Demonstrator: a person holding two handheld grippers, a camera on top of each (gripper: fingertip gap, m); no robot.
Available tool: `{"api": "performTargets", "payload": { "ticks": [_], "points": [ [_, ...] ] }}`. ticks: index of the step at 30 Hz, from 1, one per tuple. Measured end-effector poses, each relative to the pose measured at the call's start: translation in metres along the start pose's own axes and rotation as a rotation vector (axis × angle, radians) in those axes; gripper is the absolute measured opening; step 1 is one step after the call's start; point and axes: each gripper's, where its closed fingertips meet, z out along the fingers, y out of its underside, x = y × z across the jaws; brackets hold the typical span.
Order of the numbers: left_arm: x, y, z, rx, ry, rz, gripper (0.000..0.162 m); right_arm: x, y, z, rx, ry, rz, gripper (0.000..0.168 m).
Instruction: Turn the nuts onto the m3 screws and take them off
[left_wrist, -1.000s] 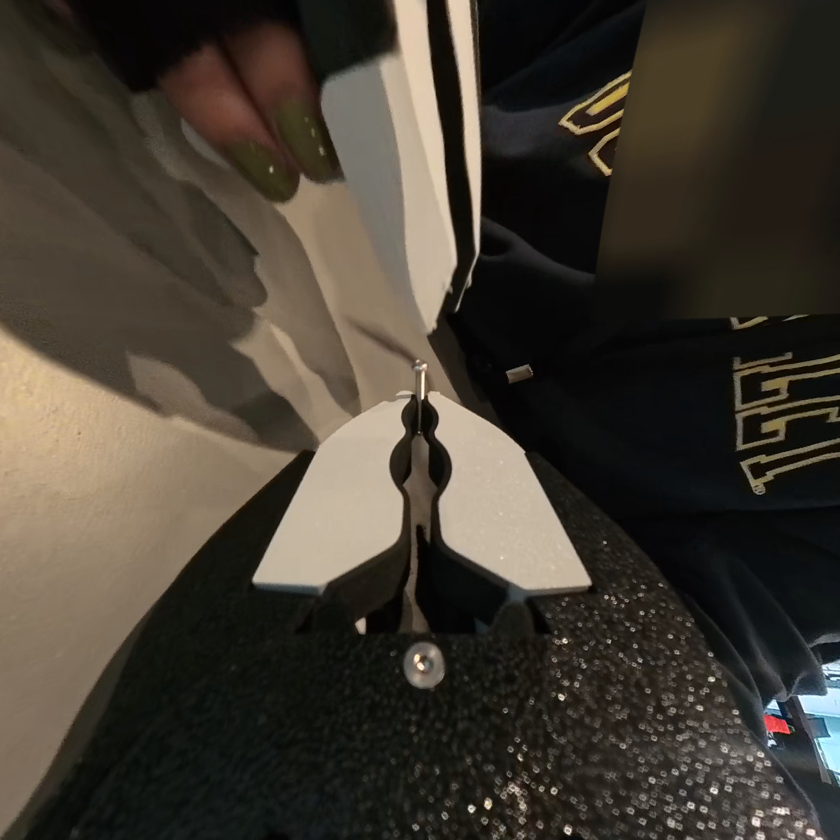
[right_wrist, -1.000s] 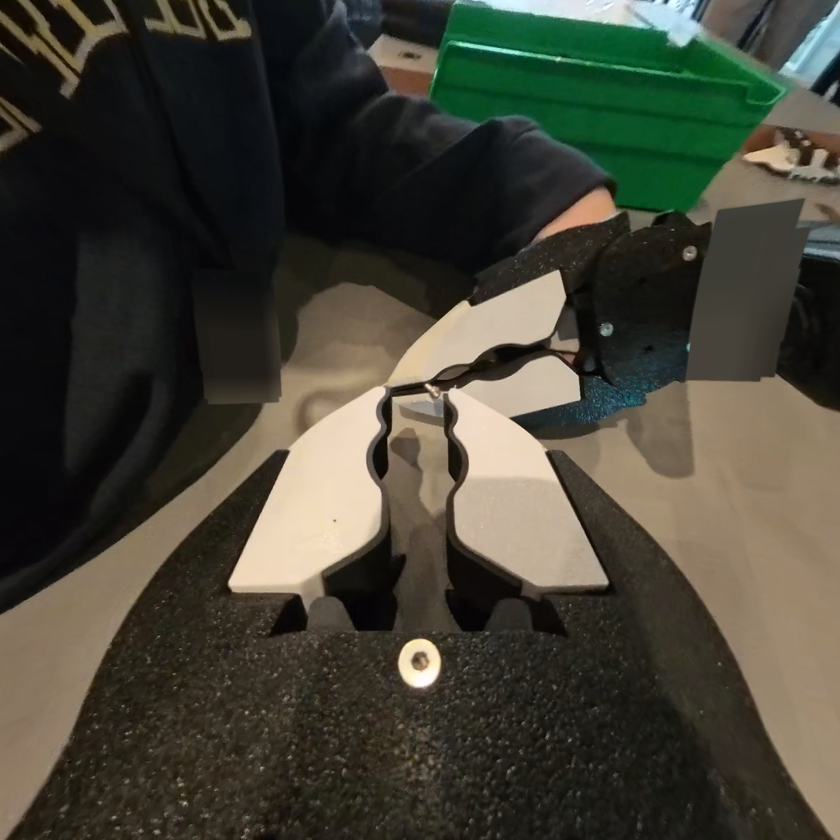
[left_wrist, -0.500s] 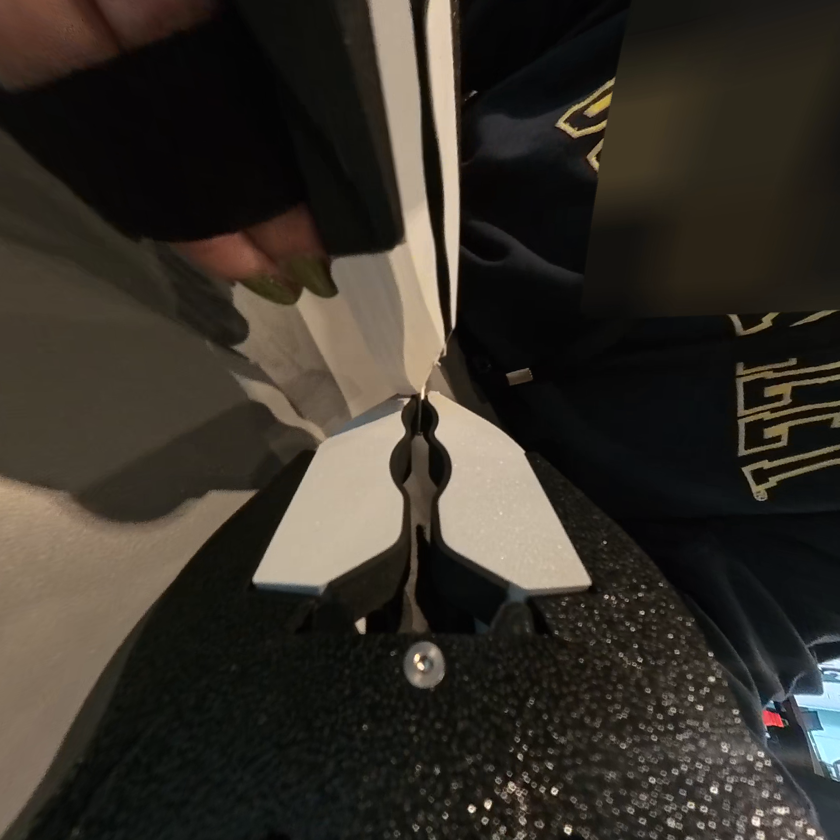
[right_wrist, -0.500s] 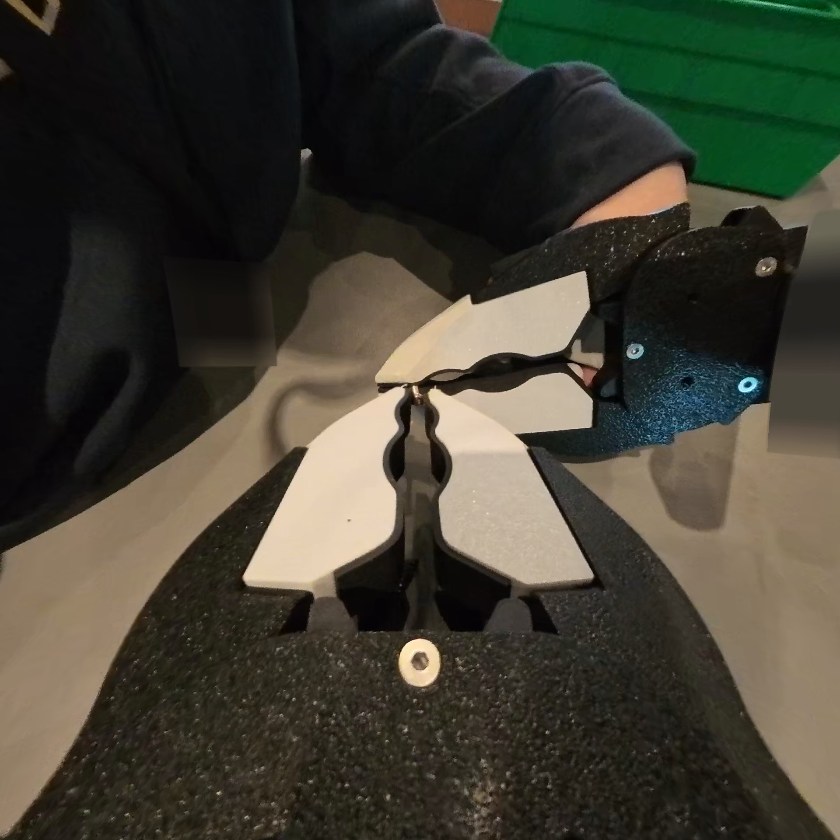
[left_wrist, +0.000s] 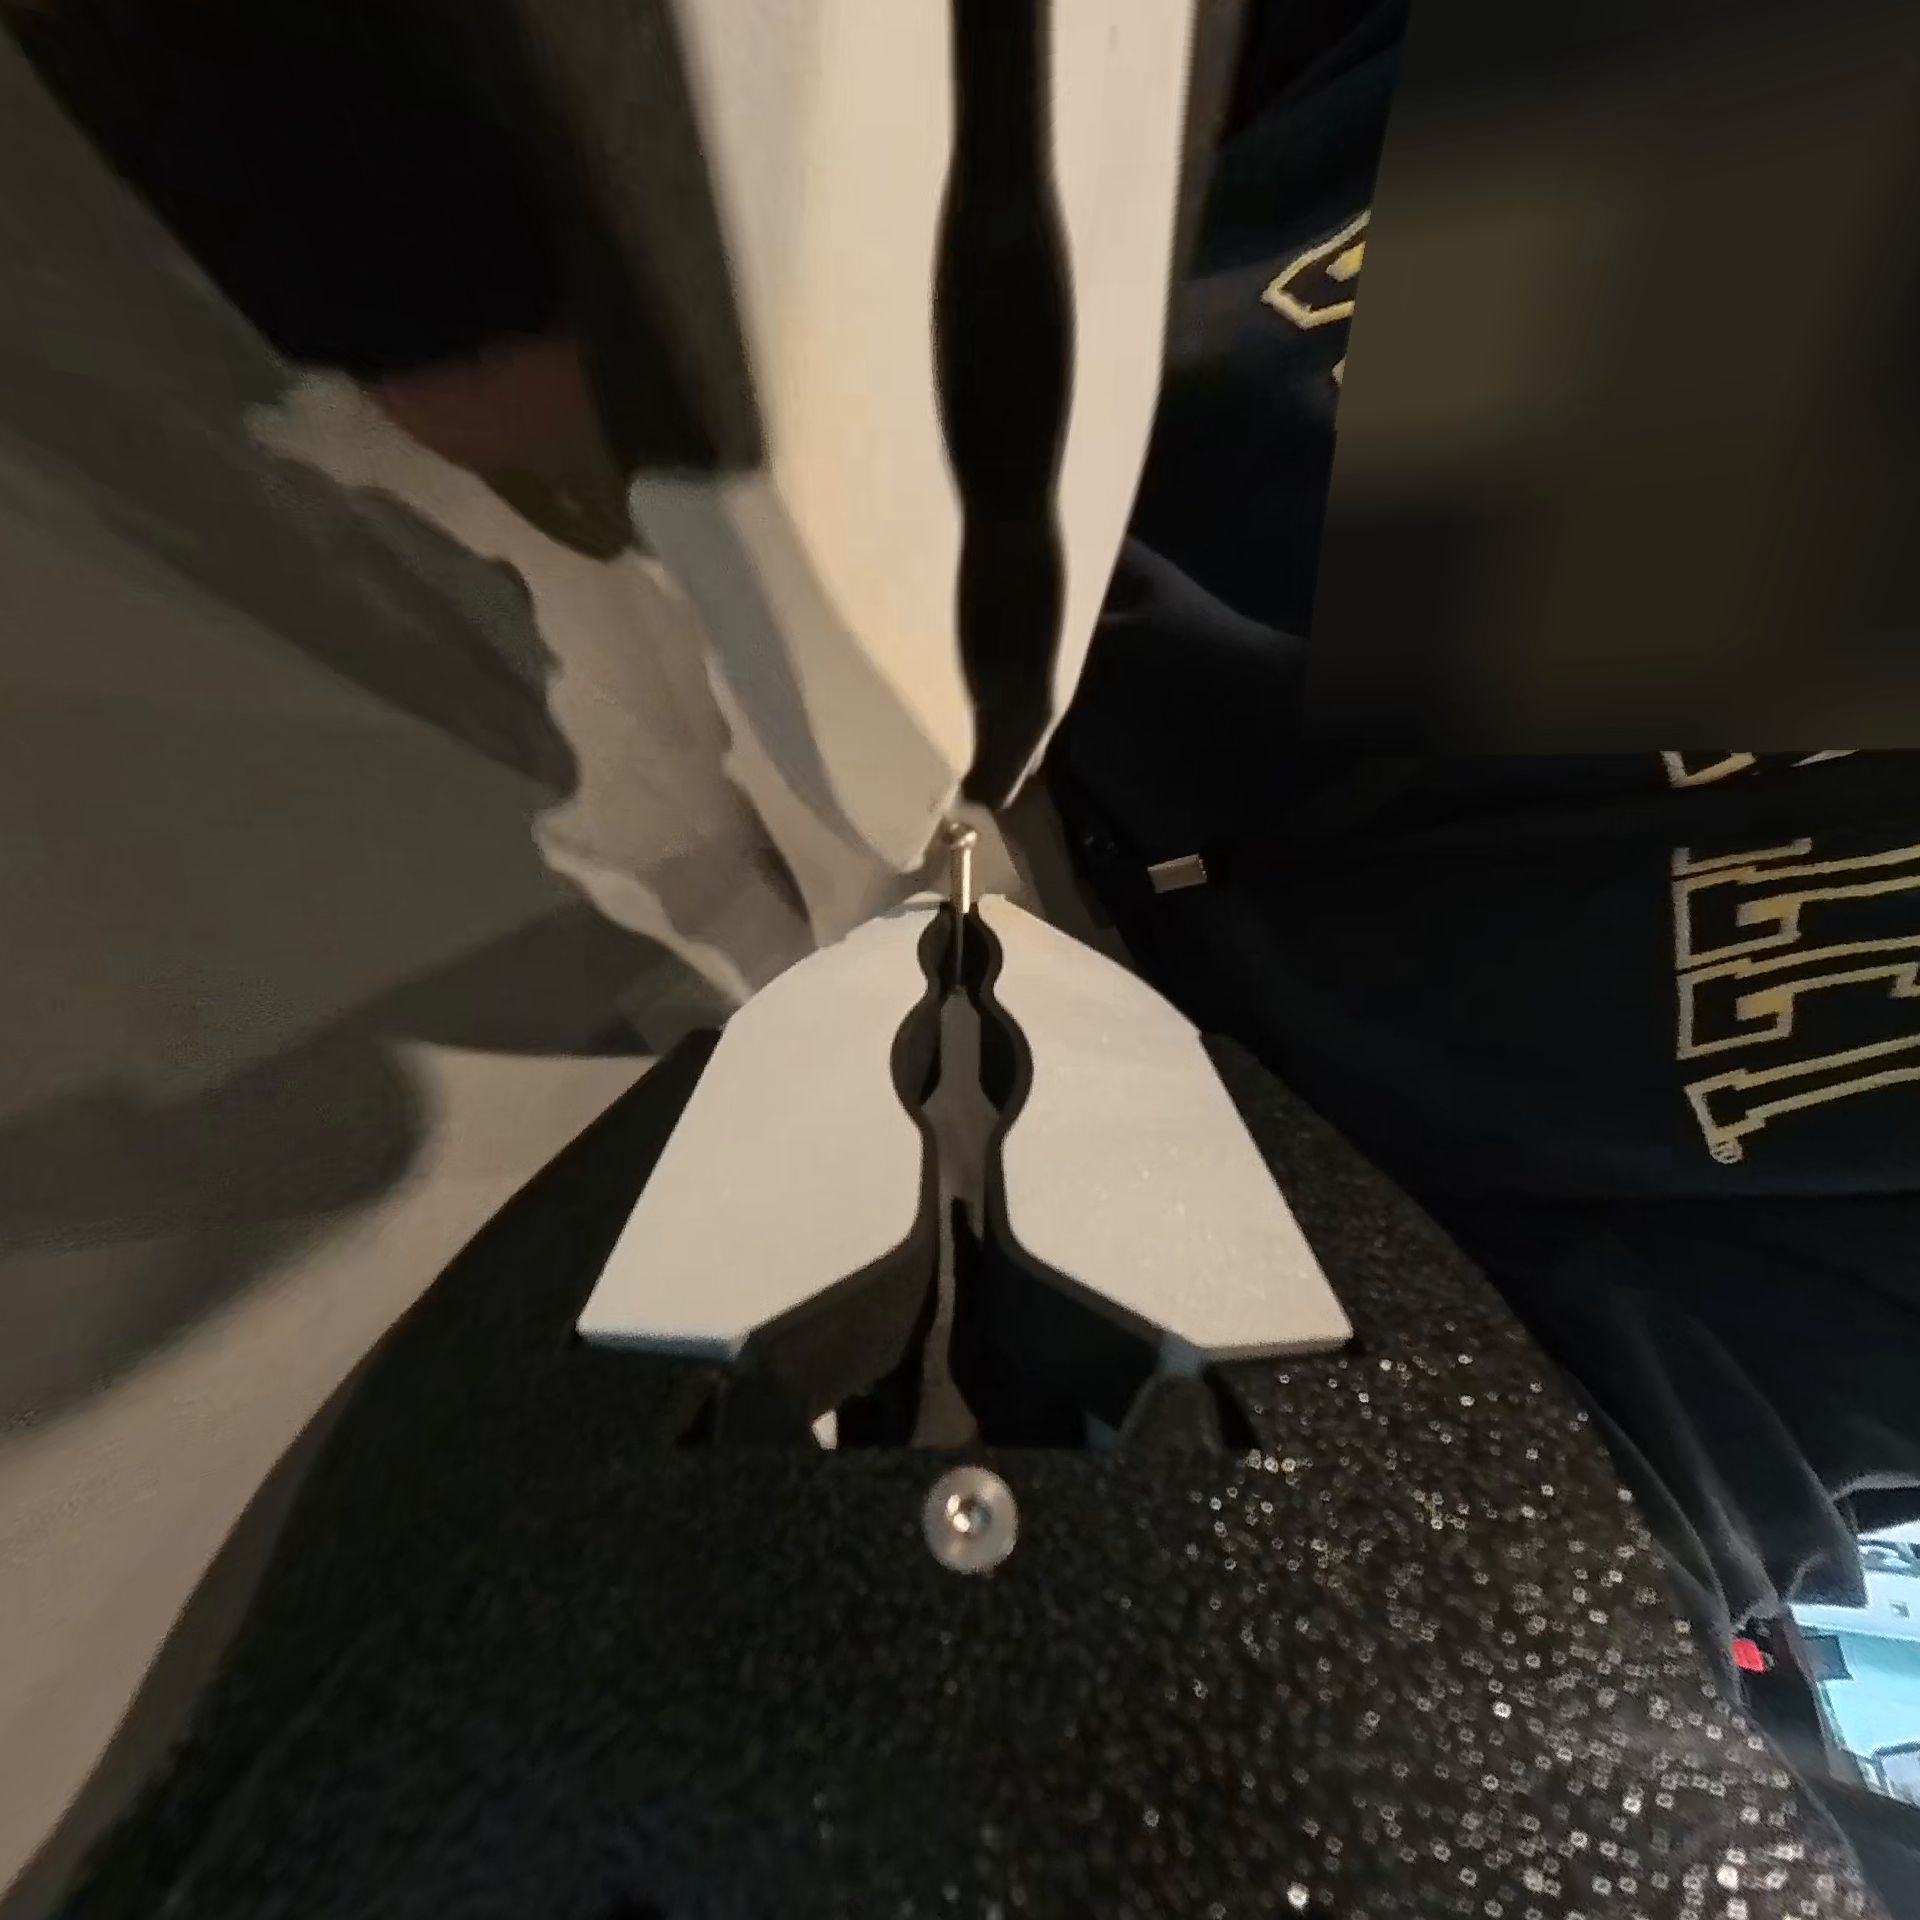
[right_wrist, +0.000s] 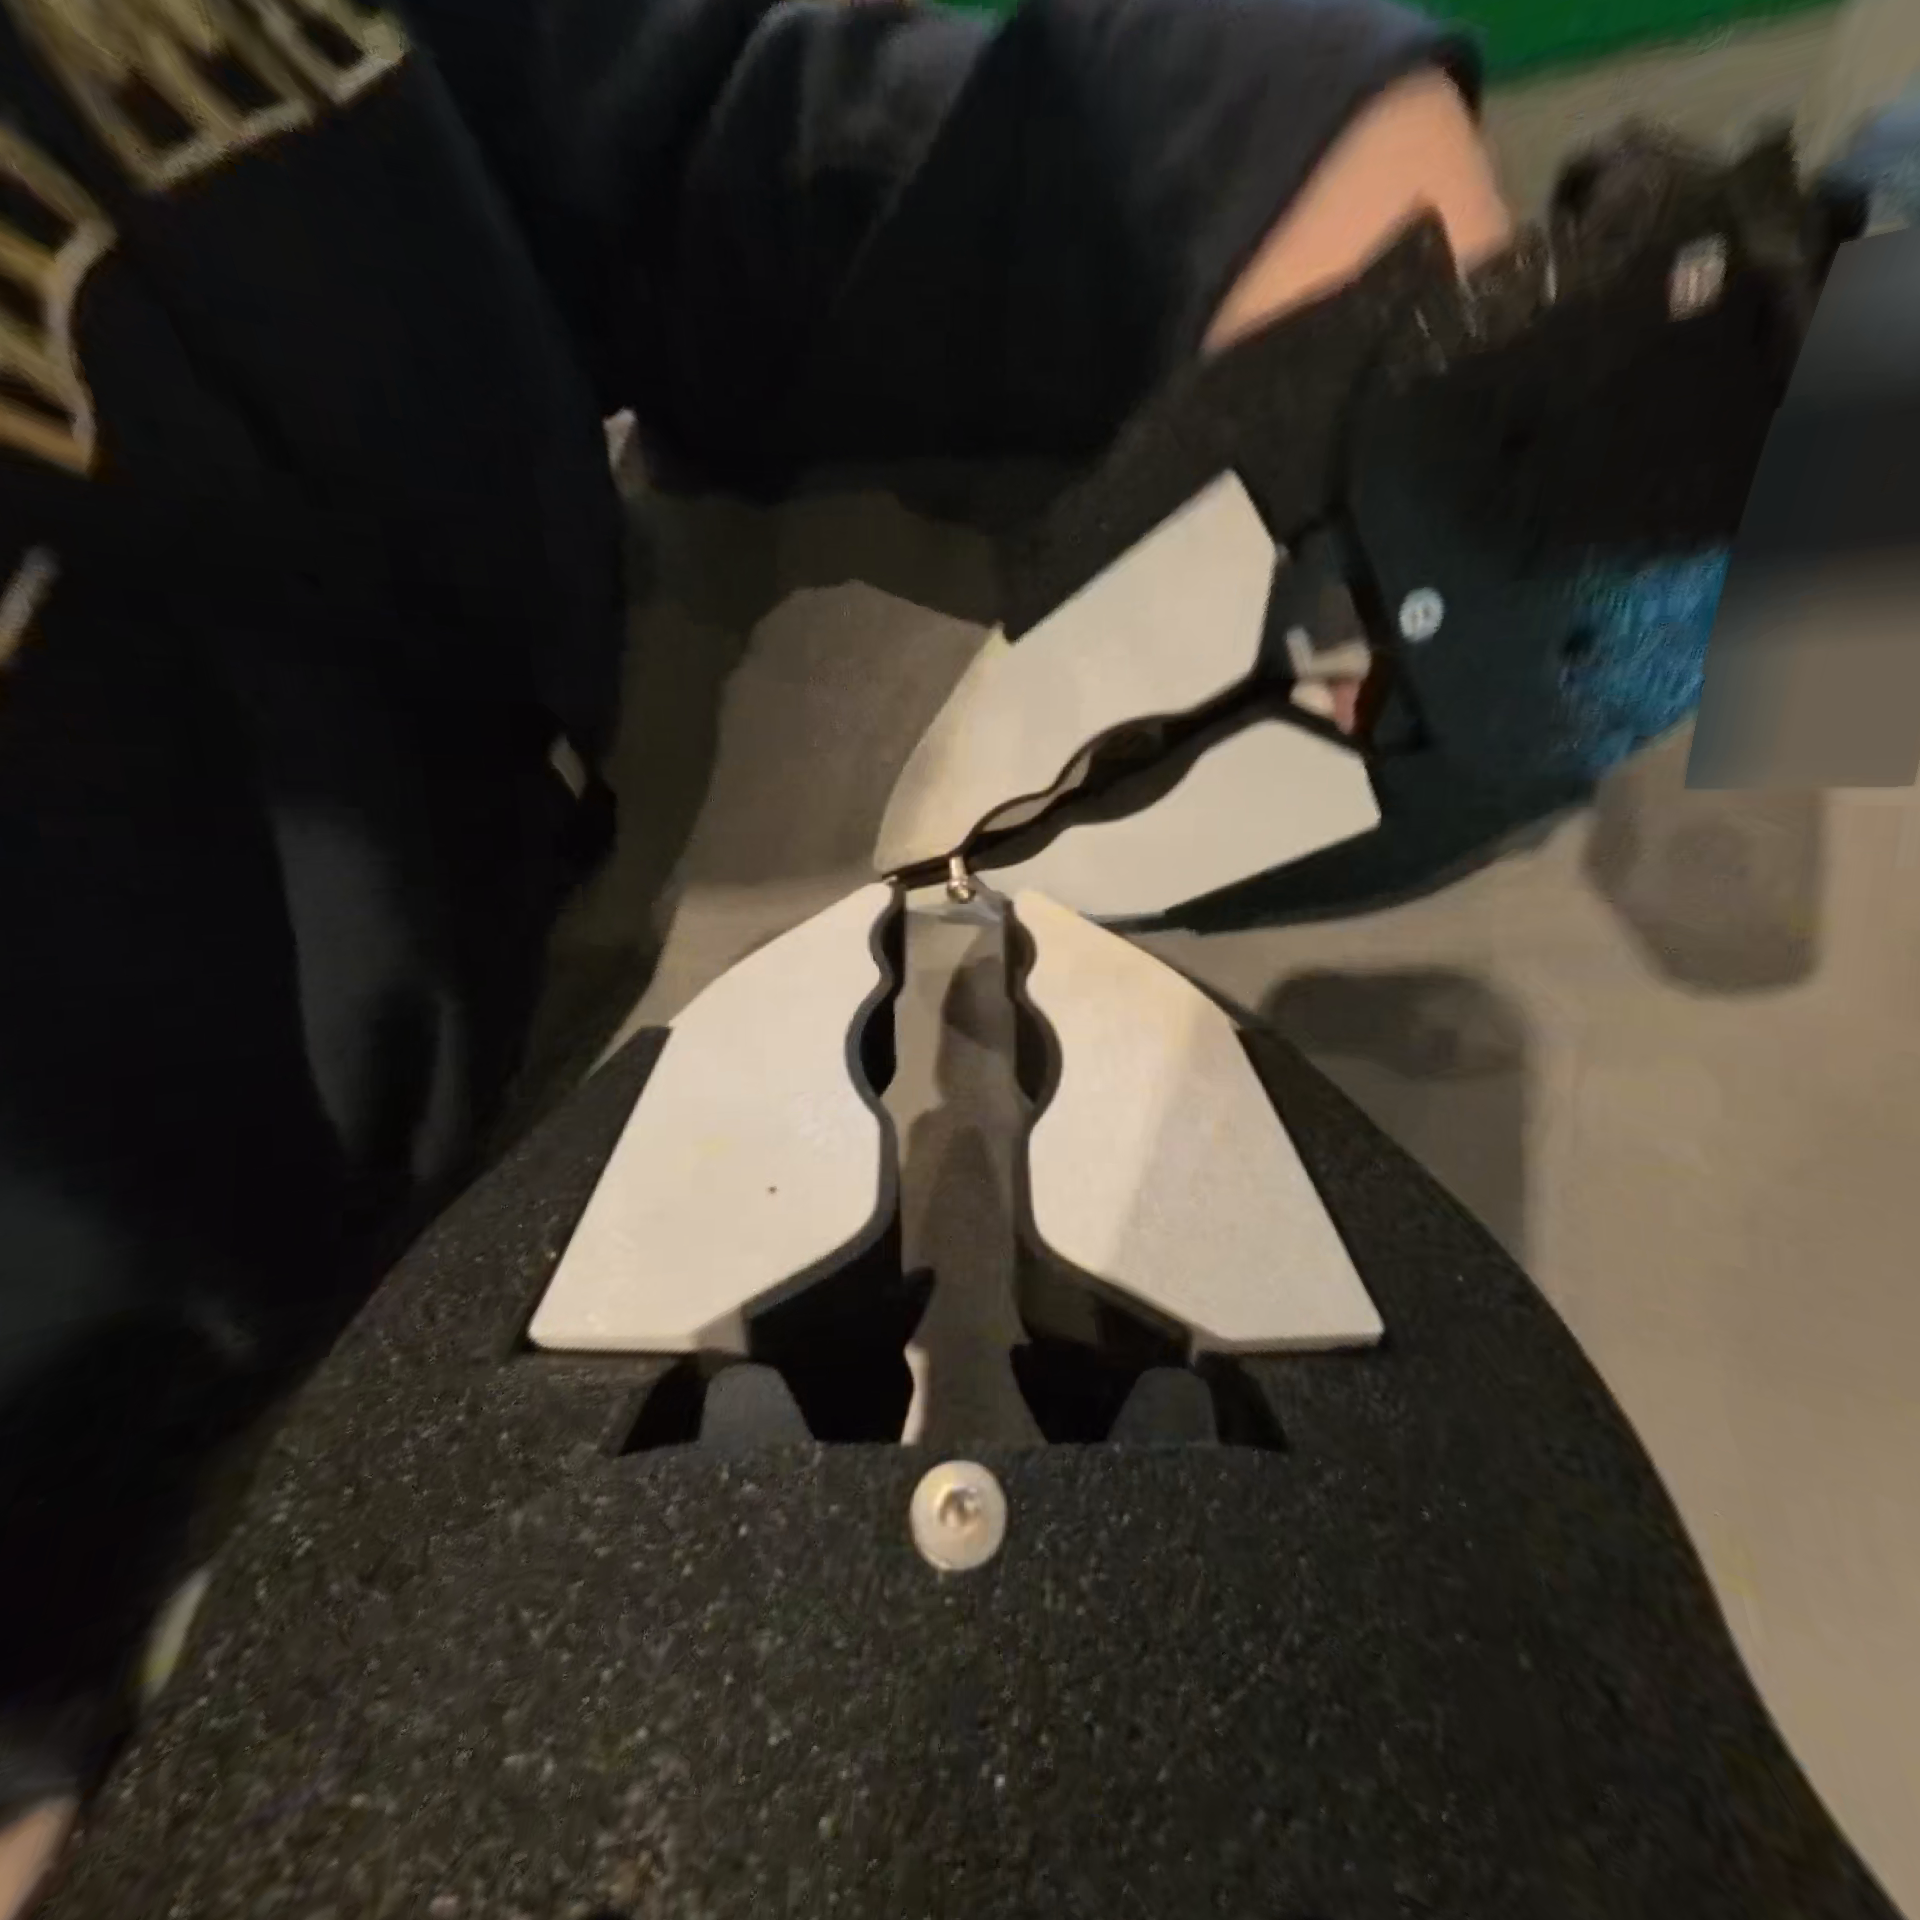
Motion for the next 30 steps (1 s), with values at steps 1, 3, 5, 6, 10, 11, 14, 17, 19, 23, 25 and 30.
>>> {"api": "performTargets", "payload": {
  "ticks": [1,3,5,6,10,11,14,17,19,23,25,30],
  "points": [
    [0.000,0.000,0.000,0.000,0.001,-0.001,0.001,-0.001,-0.001,-0.002,0.025,0.020,-0.096,0.019],
    [0.000,0.000,0.000,0.000,0.004,-0.002,0.001,-0.001,-0.001,-0.003,0.028,0.064,-0.239,0.021],
    [0.000,0.000,0.000,0.000,0.005,-0.003,0.001,0.001,-0.002,-0.002,0.027,0.085,-0.292,0.019],
    [0.000,0.000,0.000,0.000,0.005,-0.004,0.001,0.000,-0.004,-0.002,0.040,0.071,-0.297,0.017],
    [0.000,0.000,0.000,-0.001,0.004,-0.003,0.001,-0.003,-0.007,-0.002,0.058,0.016,-0.308,0.009],
    [0.000,0.000,0.000,-0.001,0.004,-0.003,0.001,-0.002,-0.008,-0.002,0.065,0.018,-0.306,0.006],
    [0.000,0.000,0.000,-0.003,0.004,-0.003,0.001,0.001,-0.006,0.000,0.047,0.029,-0.310,0.005],
    [0.000,0.000,0.000,-0.004,0.003,-0.003,0.001,0.001,-0.006,0.000,0.049,0.028,-0.316,0.005],
    [0.000,0.000,0.000,-0.007,0.001,-0.003,0.001,0.001,-0.005,0.000,0.049,0.018,-0.296,0.004],
    [0.000,0.001,0.000,-0.013,-0.002,0.001,0.001,0.002,-0.006,0.001,0.034,0.006,-0.124,0.002],
    [0.000,0.001,0.000,-0.013,-0.002,0.002,0.001,0.002,-0.006,0.001,0.033,-0.022,0.086,0.002],
    [0.000,0.000,0.000,-0.002,0.000,-0.005,0.001,0.006,-0.014,-0.007,0.071,0.008,0.061,0.000]
  ]
}}
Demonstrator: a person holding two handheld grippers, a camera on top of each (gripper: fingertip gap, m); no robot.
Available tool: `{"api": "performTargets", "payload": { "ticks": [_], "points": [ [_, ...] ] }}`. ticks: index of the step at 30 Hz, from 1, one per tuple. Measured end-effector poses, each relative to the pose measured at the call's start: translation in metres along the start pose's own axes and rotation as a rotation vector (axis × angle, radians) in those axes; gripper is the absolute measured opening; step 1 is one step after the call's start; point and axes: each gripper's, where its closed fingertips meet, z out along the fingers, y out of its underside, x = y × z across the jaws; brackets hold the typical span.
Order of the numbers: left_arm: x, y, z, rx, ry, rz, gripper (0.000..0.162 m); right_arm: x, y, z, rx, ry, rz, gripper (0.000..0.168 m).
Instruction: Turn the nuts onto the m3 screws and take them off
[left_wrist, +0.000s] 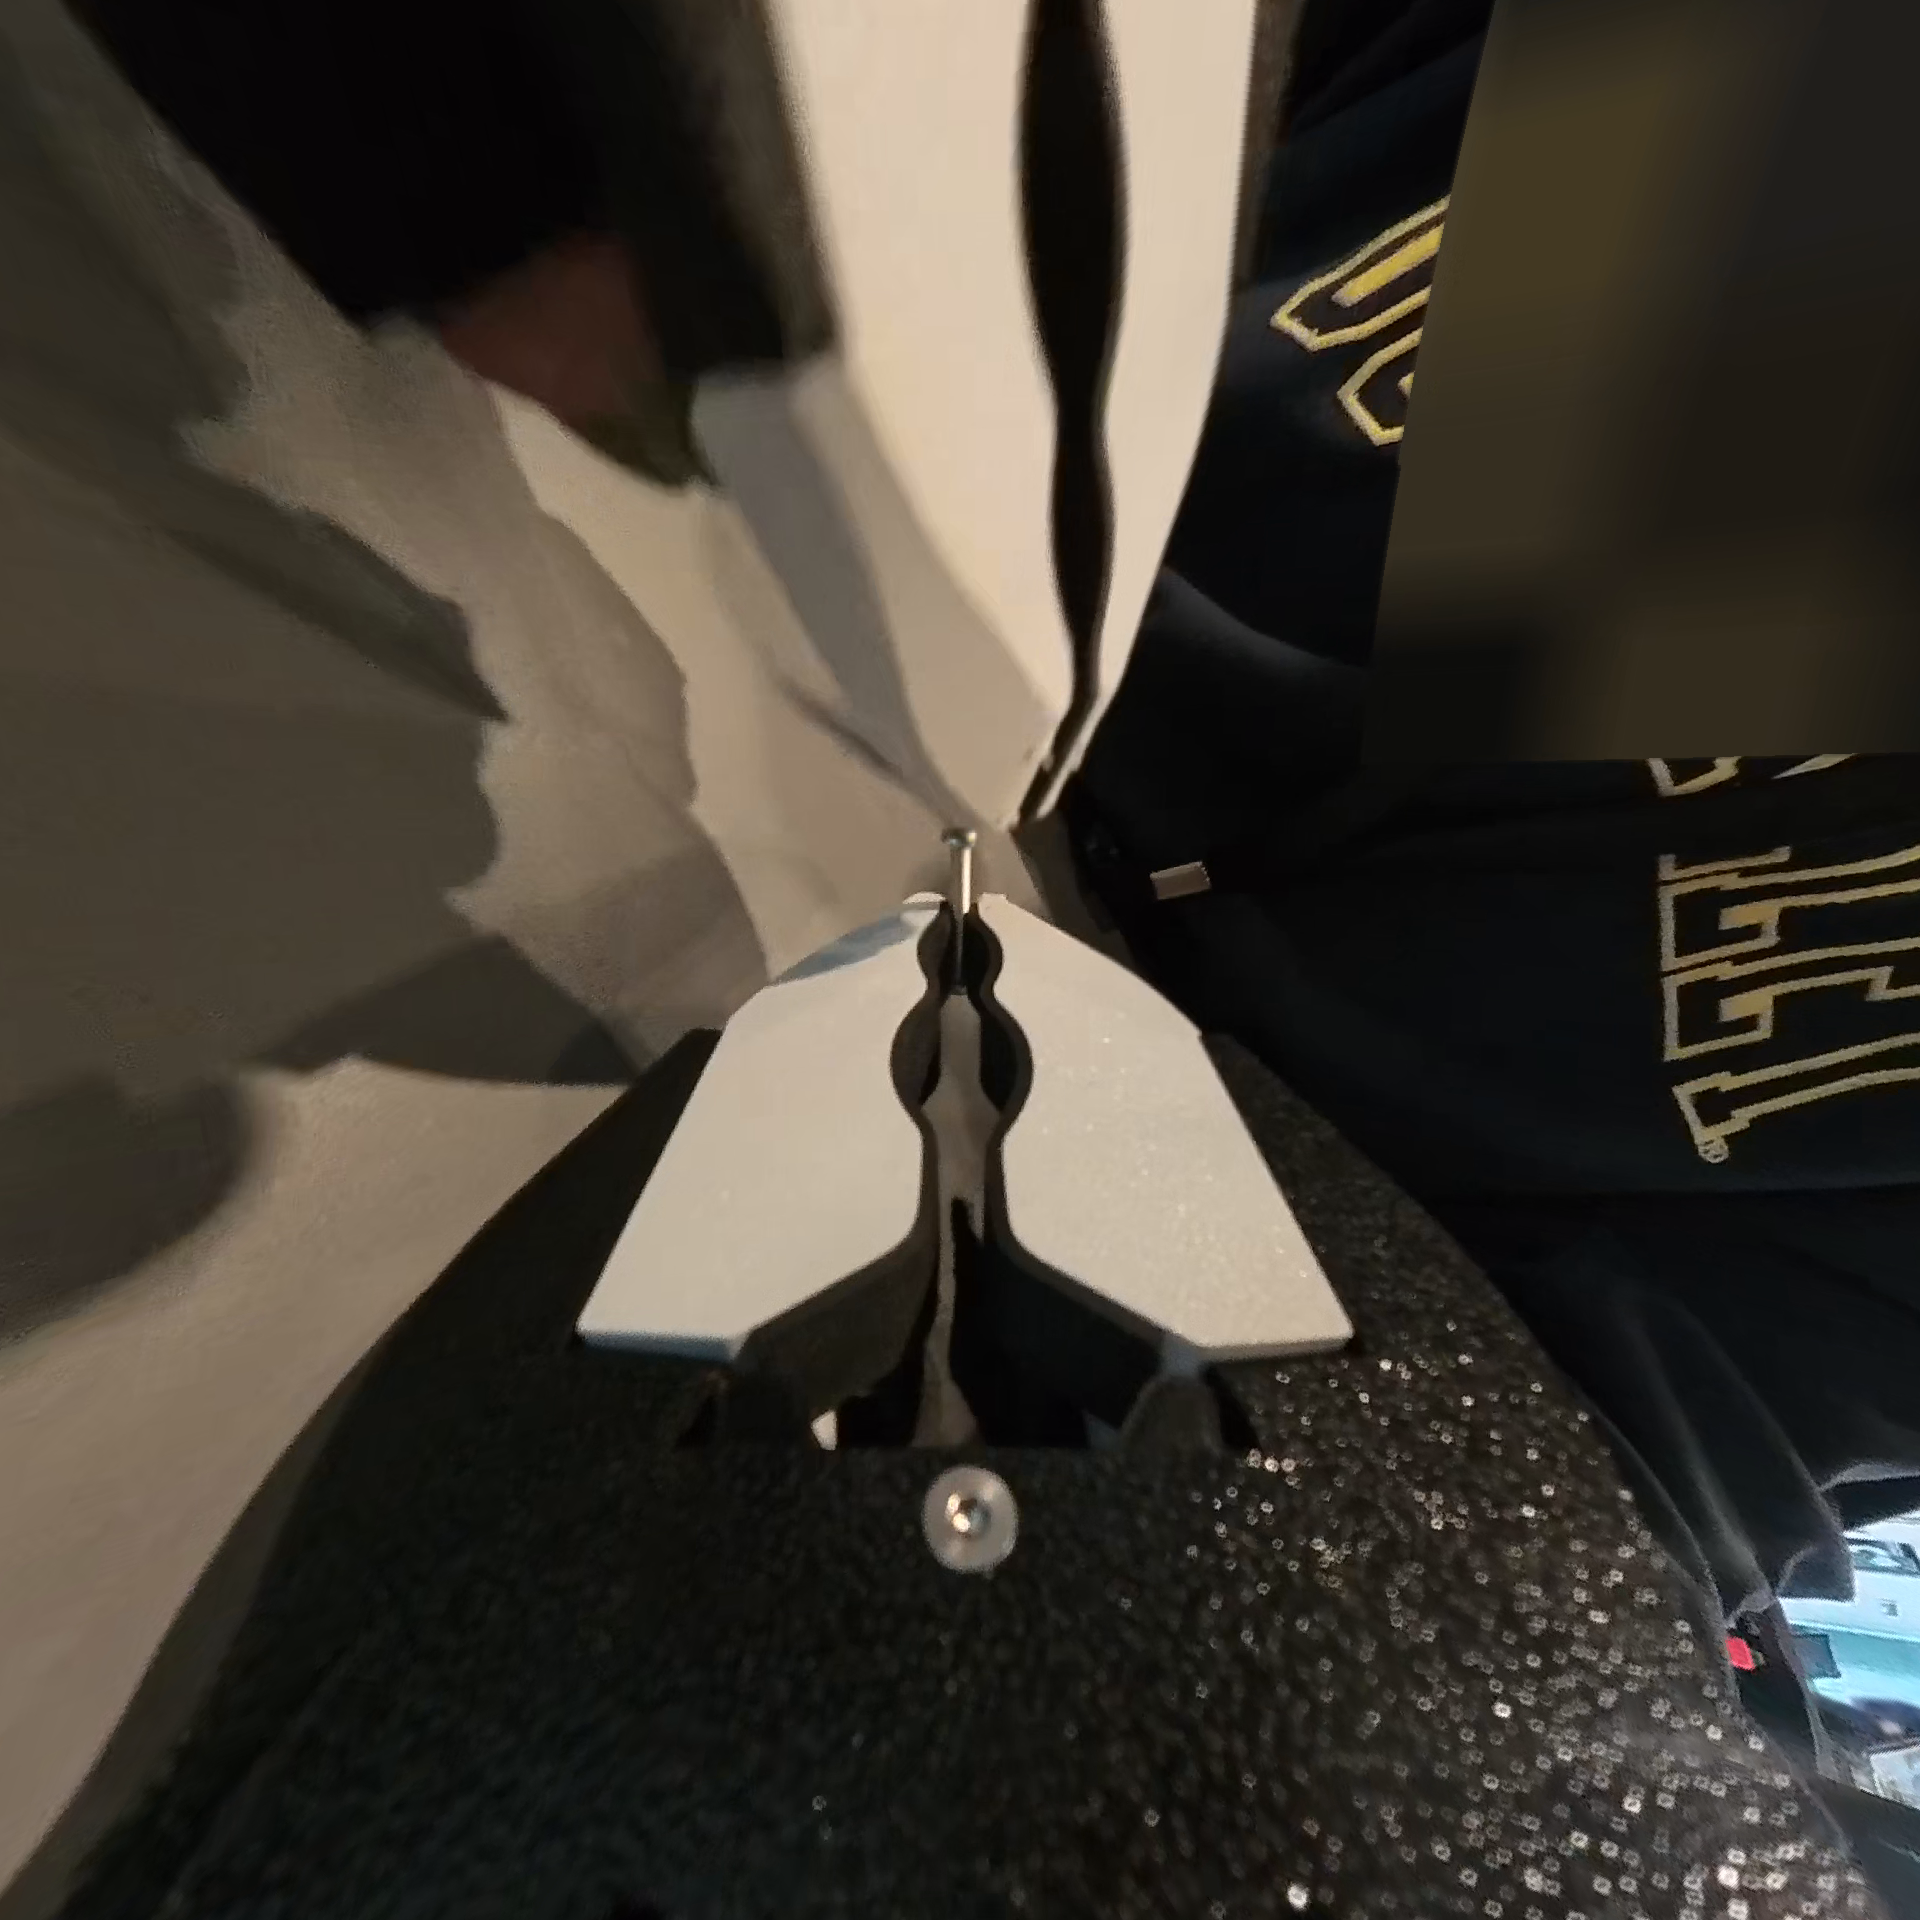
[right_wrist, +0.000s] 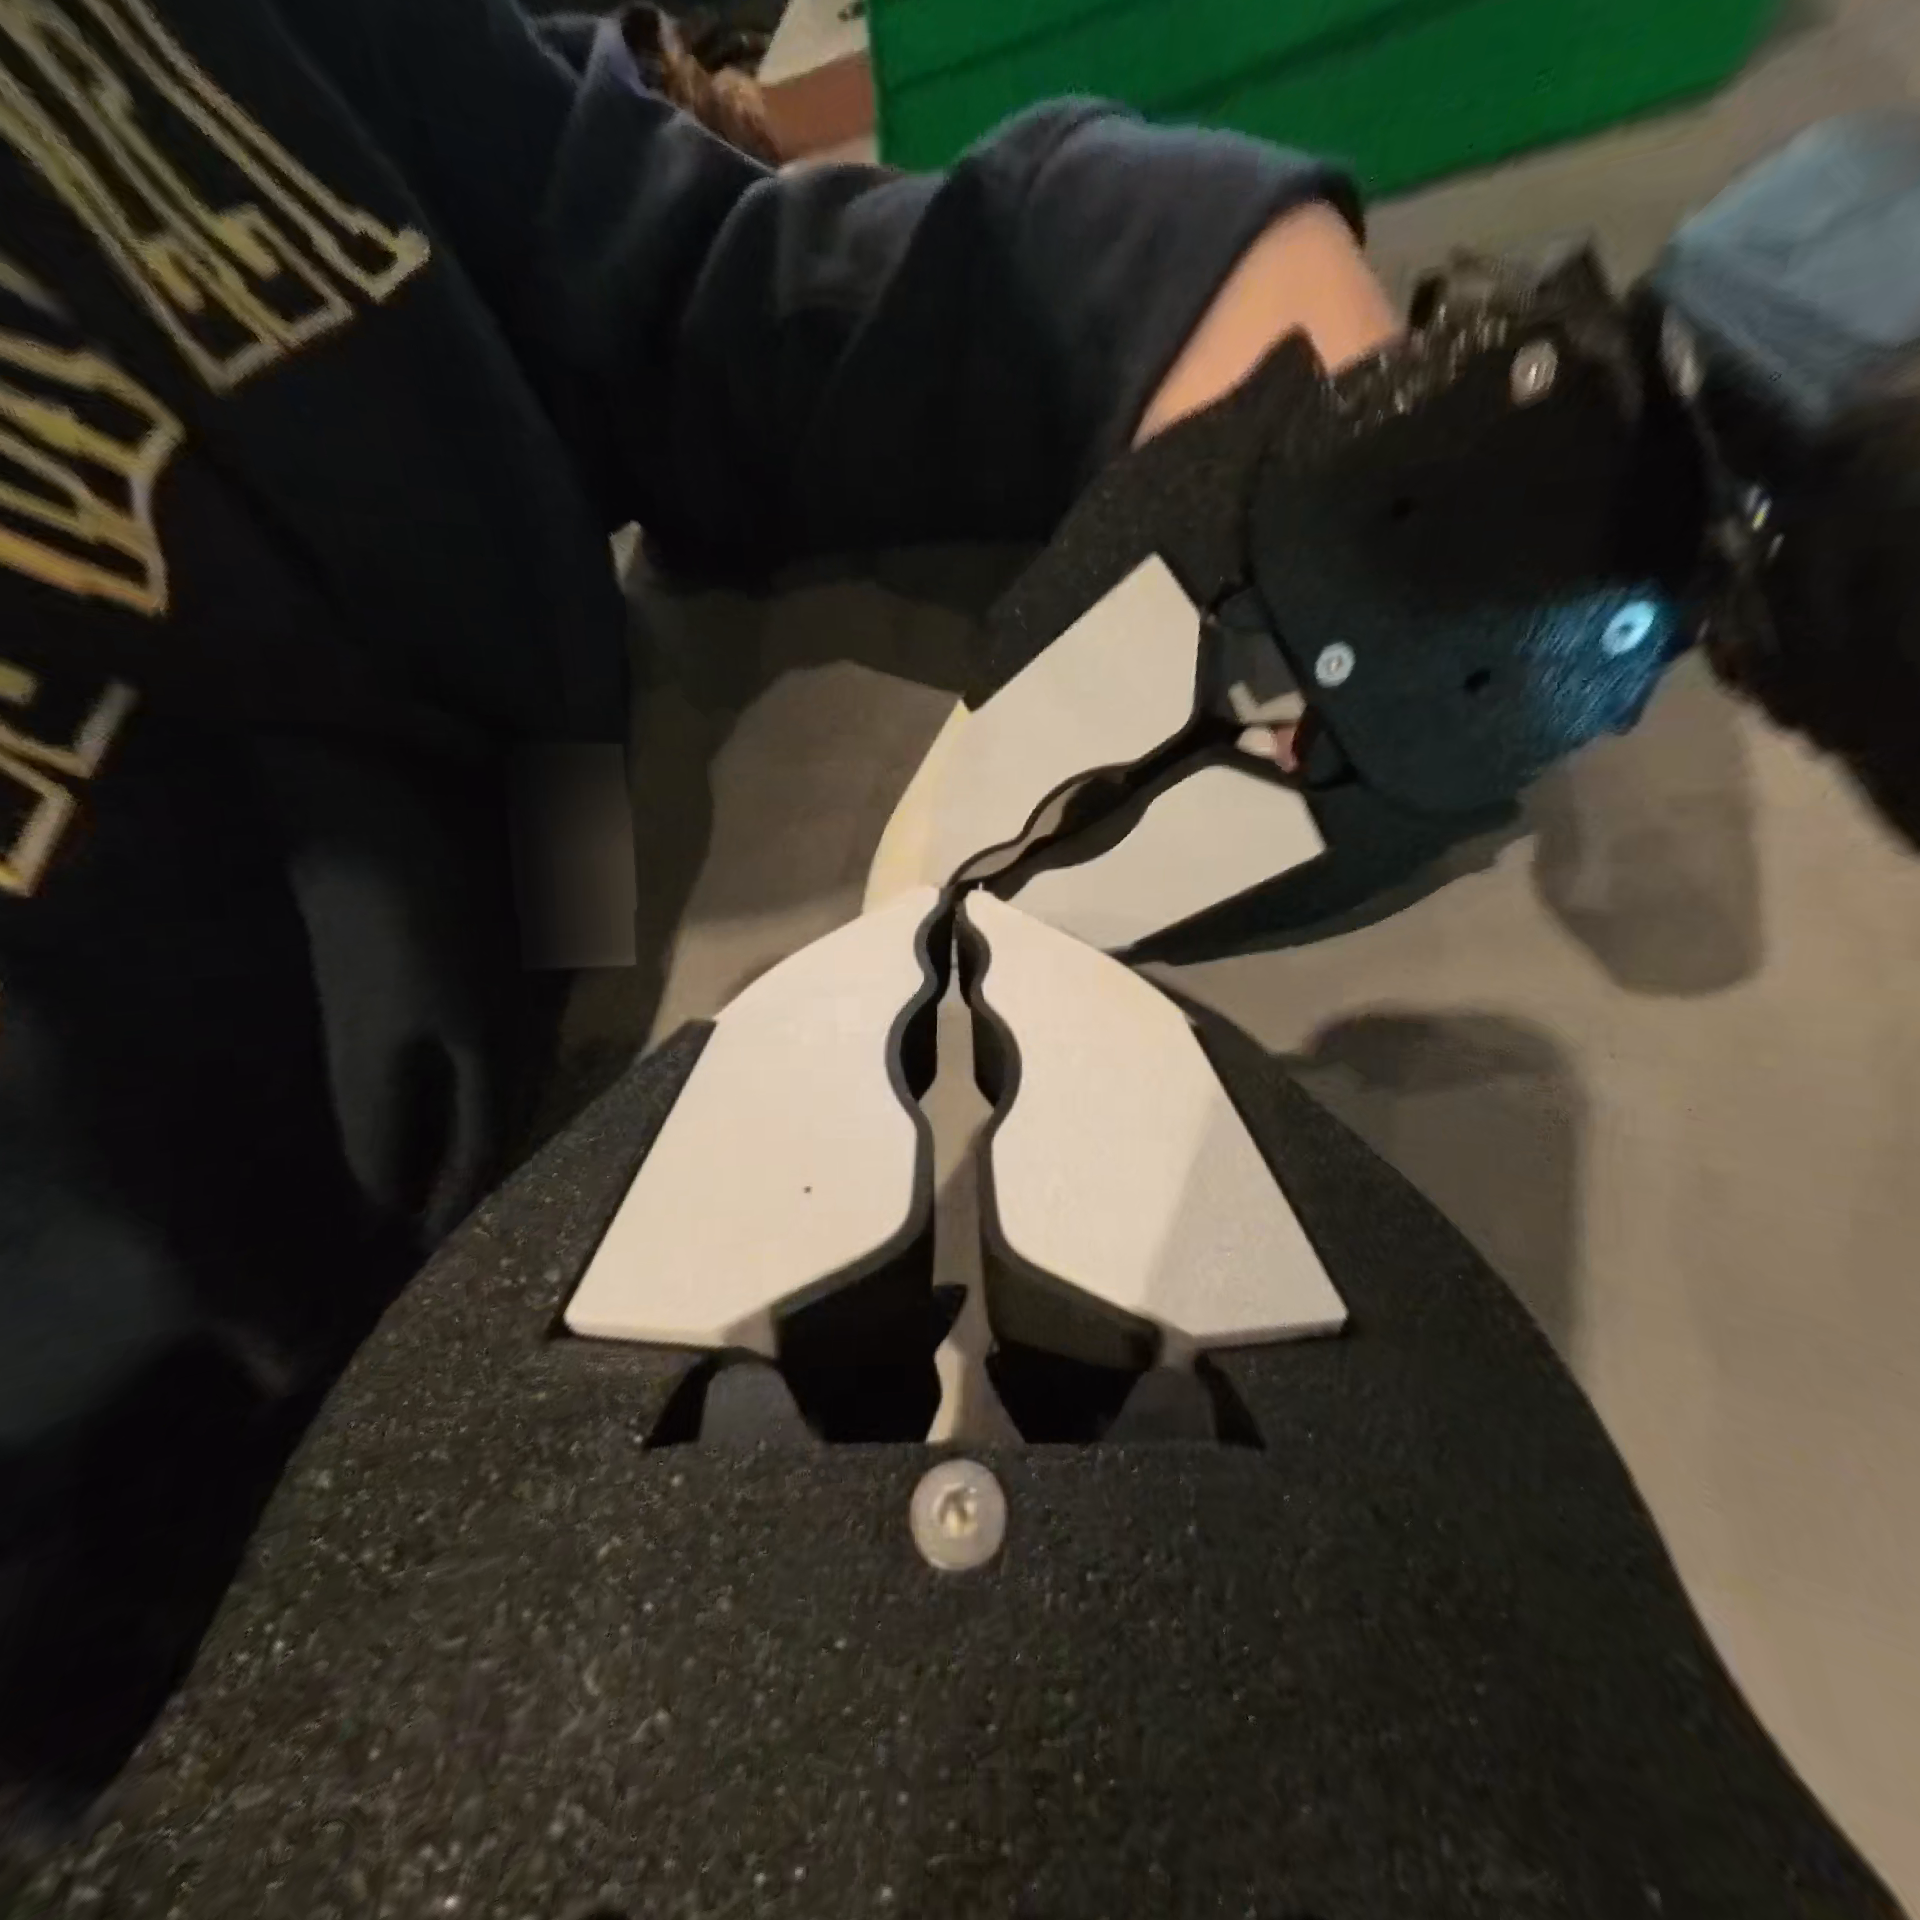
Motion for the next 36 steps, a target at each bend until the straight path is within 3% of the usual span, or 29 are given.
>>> {"api": "performTargets", "payload": {
  "ticks": [5,12,17,20,25,27,36],
  "points": [
    [0.000,0.000,0.000,0.001,0.004,-0.003,0.001,-0.004,0.004,-0.004,0.002,0.055,-0.279,0.014],
    [0.001,0.000,0.000,0.000,0.004,-0.002,0.001,0.000,0.012,0.005,-0.044,0.036,-0.278,0.016],
    [0.001,0.000,0.000,0.000,0.005,-0.002,0.001,-0.001,0.013,0.008,-0.051,0.026,-0.265,0.004],
    [0.001,0.000,0.000,0.001,0.004,-0.002,0.001,-0.002,0.013,0.008,-0.050,0.008,-0.161,0.003],
    [0.001,0.001,0.000,-0.003,0.006,0.000,0.001,-0.005,0.013,0.010,-0.077,-0.060,0.315,0.003],
    [0.001,0.000,0.000,0.003,0.006,-0.003,0.001,-0.006,0.013,0.009,-0.074,-0.084,0.402,0.003],
    [0.001,0.000,0.000,0.004,0.008,-0.009,0.001,-0.001,0.004,-0.003,0.029,0.051,-0.198,0.012]
  ]
}}
